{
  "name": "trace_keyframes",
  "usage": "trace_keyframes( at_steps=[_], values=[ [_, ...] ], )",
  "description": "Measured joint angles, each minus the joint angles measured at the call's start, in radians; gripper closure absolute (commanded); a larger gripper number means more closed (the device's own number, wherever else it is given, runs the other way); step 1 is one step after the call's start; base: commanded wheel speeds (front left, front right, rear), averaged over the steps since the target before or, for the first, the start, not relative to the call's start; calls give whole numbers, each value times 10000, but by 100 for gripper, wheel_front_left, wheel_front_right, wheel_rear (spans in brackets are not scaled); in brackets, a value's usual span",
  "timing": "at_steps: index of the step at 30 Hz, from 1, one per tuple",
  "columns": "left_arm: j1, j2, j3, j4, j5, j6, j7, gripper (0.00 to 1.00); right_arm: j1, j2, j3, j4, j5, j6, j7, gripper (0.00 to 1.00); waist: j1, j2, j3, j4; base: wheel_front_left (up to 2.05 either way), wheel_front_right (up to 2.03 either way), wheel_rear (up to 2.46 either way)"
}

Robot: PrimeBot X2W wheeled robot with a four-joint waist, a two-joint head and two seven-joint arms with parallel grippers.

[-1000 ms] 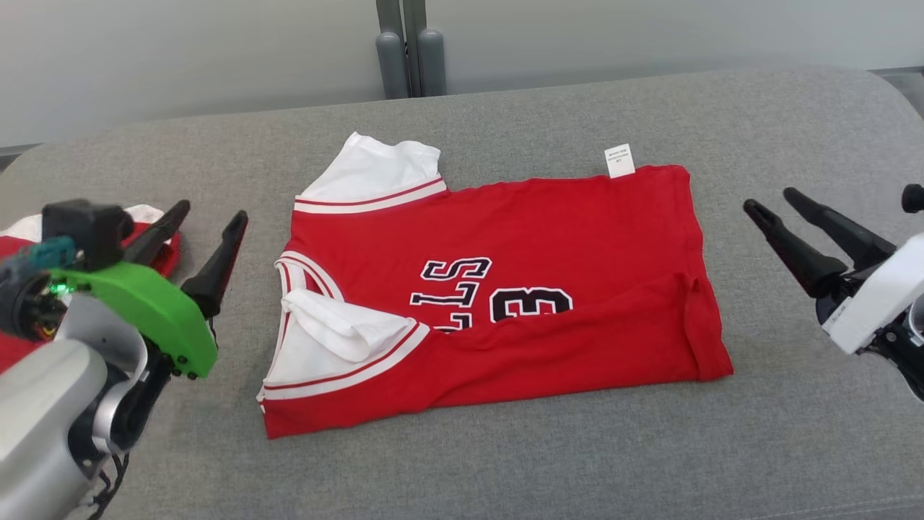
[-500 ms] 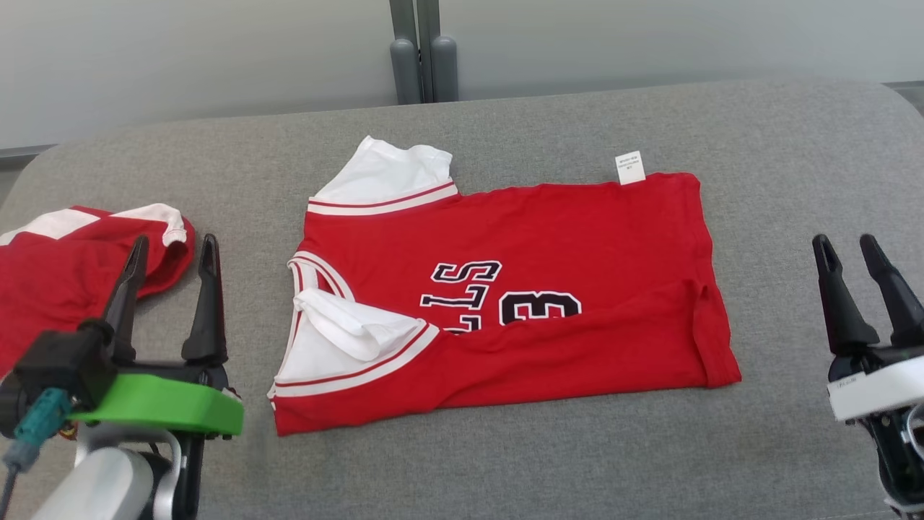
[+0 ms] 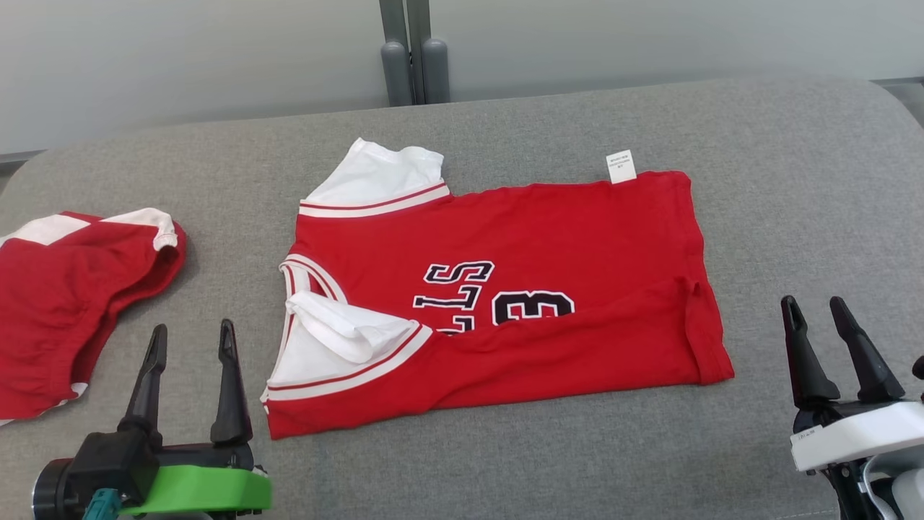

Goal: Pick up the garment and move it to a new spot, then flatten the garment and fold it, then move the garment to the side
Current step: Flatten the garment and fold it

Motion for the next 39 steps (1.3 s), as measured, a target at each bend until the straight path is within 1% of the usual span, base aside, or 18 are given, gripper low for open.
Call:
trace_keyframes(
  at_steps=[4,9,12,14,16,19,25,28,31,34,37,39],
  values=[
    [-12,-470,485,291,410,-627,0,0,-161,-23,109,109,-272,0,0,0,0,0,92,4,0,0,0],
    [-35,-846,869,761,784,-1166,0,0,-304,-25,151,437,-301,0,0,0,0,0,131,49,0,0,0],
    [-35,-982,861,1317,813,-1499,-15,0,-420,-27,232,1103,-311,0,12,0,0,0,167,91,0,0,0],
    [-49,-1043,813,1845,619,-1705,119,0,-576,-31,351,1592,-330,0,213,0,0,0,182,119,0,0,0],
    [-81,-1035,727,2161,616,-1799,165,0,-809,-19,481,2069,-336,0,617,0,0,0,207,140,0,0,0],
    [-309,-1037,617,2518,474,-1935,548,0,-1127,46,773,2667,-336,0,1112,0,0,0,246,180,0,0,0],
    [-641,-1078,305,3413,119,-2148,1603,0,-1727,242,1287,3785,-345,0,1791,0,0,0,346,288,0,0,0],
    [-1016,-1135,86,3927,59,-2270,1996,0,-1972,393,1321,4236,-355,0,1950,0,0,0,396,382,0,0,0],
    [-1237,-1210,-25,4385,-19,-2313,2265,0,-2141,548,1473,4560,-460,0,2188,0,0,0,452,425,0,0,0],
    [-1462,-1229,-67,4694,-71,-2328,2360,0,-2290,554,1475,4817,-600,0,2316,0,0,0,488,444,0,0,0],
    [-1604,-1229,-188,4899,-111,-2456,2443,0,-2370,587,1471,4995,-669,4,2410,0,0,0,511,428,0,0,0],
    [-1632,-1285,-199,5053,-324,-2485,2629,0,-2438,617,1432,5093,-690,10,2431,0,0,0,533,410,0,0,0]
  ],
)
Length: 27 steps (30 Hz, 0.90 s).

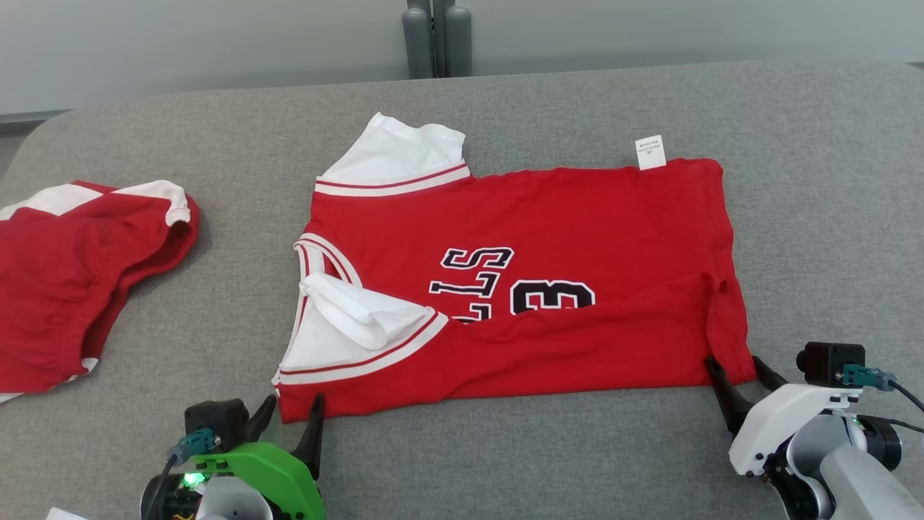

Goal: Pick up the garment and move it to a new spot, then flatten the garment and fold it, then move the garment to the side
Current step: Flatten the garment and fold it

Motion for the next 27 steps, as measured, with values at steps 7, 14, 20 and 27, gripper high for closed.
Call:
trace_keyframes(
  at_steps=[7,14,20,27],
  values=[
    [-177,-63,48,410,-364,17,616,0,-179,121,13,157,-23,0,2,0,0,0,89,-93,0,0,0],
    [-259,-36,25,514,-464,4,692,100,-275,94,222,253,102,-2,90,93,0,0,76,-152,0,0,0],
    [-191,21,33,393,-639,12,740,100,-295,17,435,290,245,0,186,100,0,0,-123,-146,0,0,0],
    [393,362,-109,-391,-690,77,1327,100,-73,-403,685,-132,489,0,640,100,0,0,-447,-114,0,0,0]
  ],
)
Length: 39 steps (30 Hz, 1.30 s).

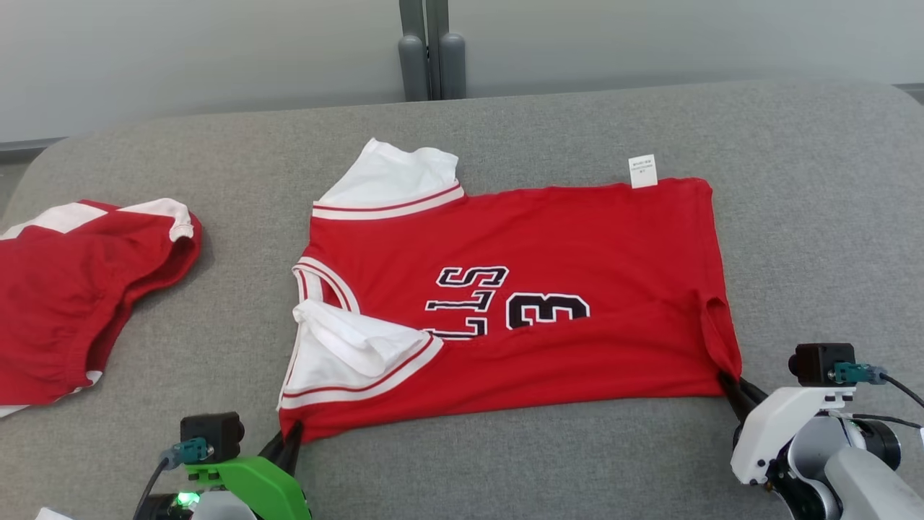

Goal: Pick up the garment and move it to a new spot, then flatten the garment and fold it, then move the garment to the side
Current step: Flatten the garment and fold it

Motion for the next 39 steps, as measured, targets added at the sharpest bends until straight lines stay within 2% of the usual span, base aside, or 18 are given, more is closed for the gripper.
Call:
trace_keyframes(
  at_steps=[7,13,19,20,21,22,23,32,39],
  values=[
    [1128,399,-96,-1593,-31,297,1093,100,967,-610,111,-1024,911,0,917,100,0,0,-366,64,0,0,0],
    [2046,654,-259,-2884,-169,558,2050,100,1687,-1011,-197,-2017,1181,0,1724,100,0,0,-519,37,0,0,0],
    [2476,694,-345,-3726,-380,648,2583,100,2248,-980,-765,-2665,1181,0,2397,100,0,0,-457,12,0,0,0],
    [2476,700,-353,-3774,-380,673,2617,94,2277,-924,-823,-2763,1179,-2,2550,100,0,0,-413,9,0,0,0],
    [2476,709,-380,-3779,-380,673,2652,56,2303,-876,-872,-2842,1172,-2,2631,60,0,0,-375,4,0,0,0],
    [2475,711,-395,-3772,-380,673,2675,0,2322,-825,-951,-2924,1118,-2,2686,12,0,0,-330,-3,0,0,0],
    [2468,711,-401,-3758,-384,673,2679,0,2324,-779,-1037,-2993,1068,-2,2723,0,0,0,-286,-11,0,0,0],
    [2353,903,-311,-3802,-328,773,2525,0,2562,-479,-1641,-3522,688,-4,2974,0,0,0,-160,-98,0,0,0],
    [1990,1218,-63,-4644,-205,807,2380,0,2832,-397,-2339,-4550,420,-8,2882,0,0,0,-134,-83,0,0,0]
  ],
)
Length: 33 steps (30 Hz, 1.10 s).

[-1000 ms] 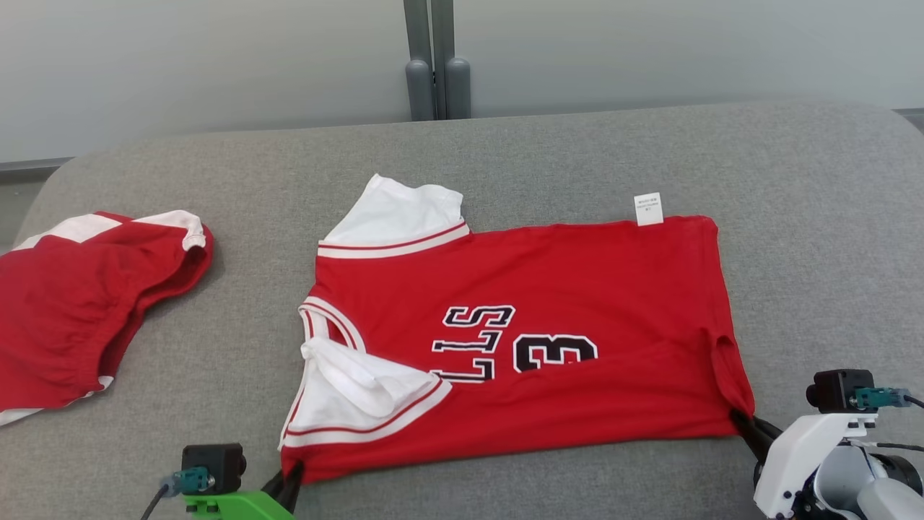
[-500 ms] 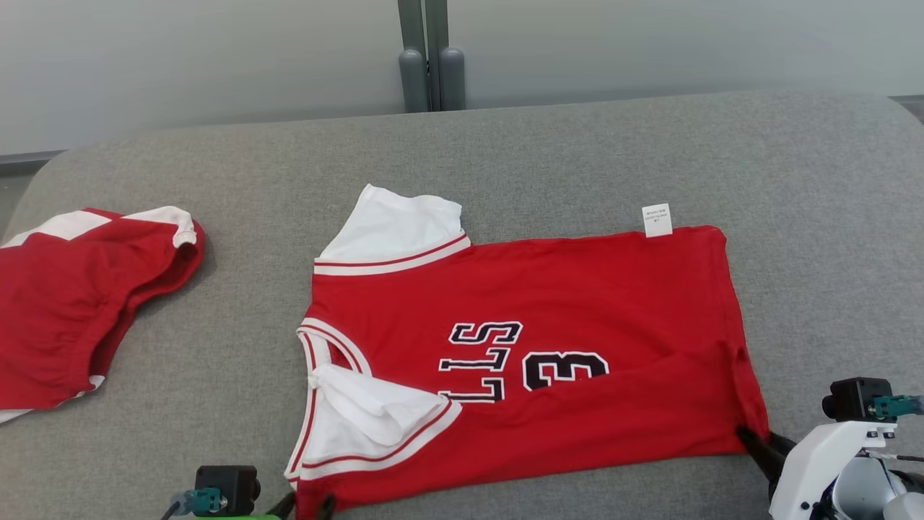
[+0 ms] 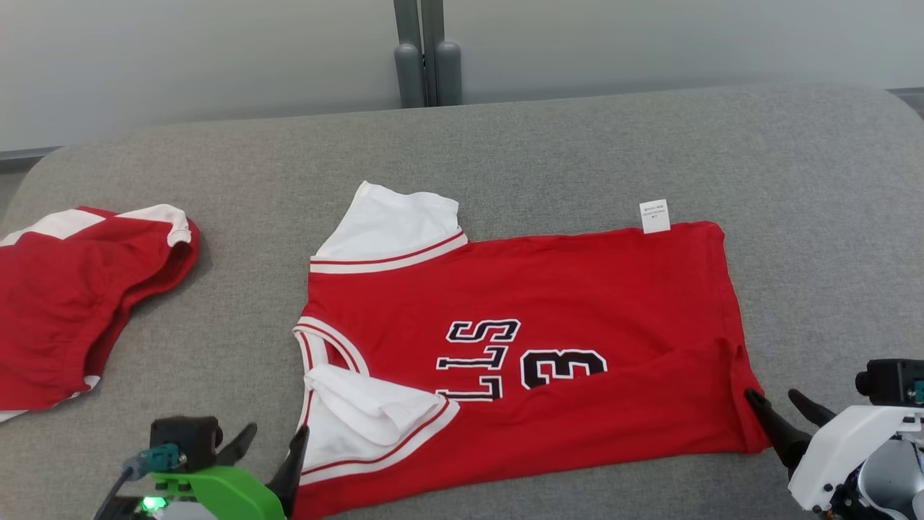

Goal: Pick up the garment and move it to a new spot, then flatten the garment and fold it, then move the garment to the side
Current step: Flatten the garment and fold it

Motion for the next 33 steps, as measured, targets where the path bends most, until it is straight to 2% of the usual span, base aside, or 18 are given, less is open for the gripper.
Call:
trace_keyframes(
  at_steps=[4,9,12,15,19,25,33],
  values=[
    [-778,194,249,-341,109,-21,-249,0,-214,13,-428,-621,-174,-2,-328,0,0,0,101,-41,0,0,0],
    [-2243,360,255,-104,54,-326,69,0,-1053,-15,-694,-677,-324,0,-562,0,0,0,325,-101,0,0,0],
    [-3529,407,-25,428,44,-685,345,0,-1734,-90,-763,-389,-259,-2,-616,0,0,0,544,-117,0,0,0],
    [-4886,562,-600,1202,159,-1035,802,0,-2570,-215,-767,125,-113,-2,-568,0,0,0,860,-138,0,0,0],
    [-6590,543,-1081,2111,-15,-1223,1129,0,-3683,-313,-625,556,-104,-2,-598,0,0,0,1342,-171,0,0,0],
    [-8787,504,-2150,3536,-508,-1281,1597,0,-5184,-527,-56,1498,117,-2,-123,0,1,0,2263,-218,0,0,0],
    [-10961,612,-3733,4717,-1898,-1294,1962,0,-6729,-454,696,2690,546,-2,368,0,3,0,3400,-301,0,0,0]
  ],
)
